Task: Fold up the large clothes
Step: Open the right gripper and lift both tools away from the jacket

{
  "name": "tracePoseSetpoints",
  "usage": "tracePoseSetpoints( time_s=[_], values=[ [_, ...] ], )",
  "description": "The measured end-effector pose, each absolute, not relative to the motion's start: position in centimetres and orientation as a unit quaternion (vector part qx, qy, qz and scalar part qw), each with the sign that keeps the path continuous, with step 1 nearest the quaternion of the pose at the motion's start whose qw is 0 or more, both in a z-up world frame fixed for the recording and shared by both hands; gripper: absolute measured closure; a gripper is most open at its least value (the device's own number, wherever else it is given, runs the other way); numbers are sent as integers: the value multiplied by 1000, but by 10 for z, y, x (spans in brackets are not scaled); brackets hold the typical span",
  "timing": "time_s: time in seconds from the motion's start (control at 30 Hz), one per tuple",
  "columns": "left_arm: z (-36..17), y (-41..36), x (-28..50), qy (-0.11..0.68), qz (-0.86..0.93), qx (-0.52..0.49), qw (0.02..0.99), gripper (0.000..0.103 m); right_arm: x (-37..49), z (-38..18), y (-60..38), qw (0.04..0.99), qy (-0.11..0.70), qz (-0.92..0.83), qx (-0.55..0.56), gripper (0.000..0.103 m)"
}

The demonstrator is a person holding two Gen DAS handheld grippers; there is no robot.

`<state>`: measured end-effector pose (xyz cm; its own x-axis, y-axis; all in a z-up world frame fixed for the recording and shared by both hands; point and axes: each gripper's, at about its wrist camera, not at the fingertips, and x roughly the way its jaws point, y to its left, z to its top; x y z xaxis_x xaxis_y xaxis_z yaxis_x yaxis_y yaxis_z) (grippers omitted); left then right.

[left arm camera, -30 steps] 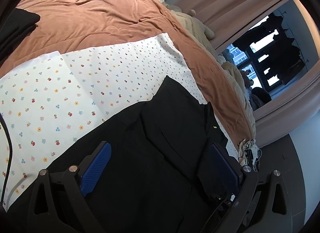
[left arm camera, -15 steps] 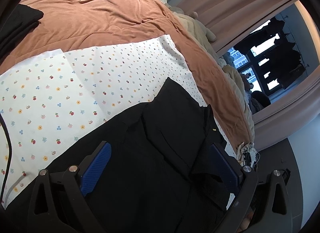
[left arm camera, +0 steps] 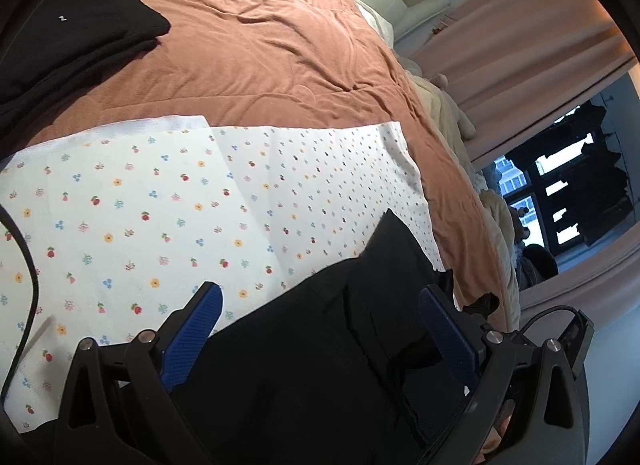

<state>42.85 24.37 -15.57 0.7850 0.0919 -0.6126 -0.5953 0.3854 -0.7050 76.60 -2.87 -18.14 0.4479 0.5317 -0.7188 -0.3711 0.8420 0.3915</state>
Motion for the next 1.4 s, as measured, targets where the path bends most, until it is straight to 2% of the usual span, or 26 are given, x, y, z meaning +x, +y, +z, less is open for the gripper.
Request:
tracePoseSetpoints(
  time_s=[0.03,0.07,0.1,0.13,0.17,0.4,0.7,1.13,1.4],
  values=[
    [-156,245,426,243,222,-513,793,2,769,-185,-28,841,460,270,89,76],
    [-156,246,423,238,227,-516,791,2,770,-188,-23,836,464,277,91,55],
    [-155,246,423,236,229,-516,791,2,769,-188,-22,835,463,281,91,39],
    [-154,244,422,234,230,-516,791,2,769,-187,-21,837,459,284,90,15],
    [-154,243,423,235,229,-515,792,2,768,-185,-24,840,454,283,87,13],
    [-154,230,433,251,213,-504,799,2,756,-179,-59,853,455,245,81,13],
    [-135,187,431,277,169,-447,834,2,690,-136,-164,883,431,160,97,13],
    [-66,150,347,265,96,-340,897,2,559,-83,-229,913,388,95,77,13],
    [-35,163,287,269,82,-292,914,2,488,-86,-263,926,360,47,101,13]
  ],
)
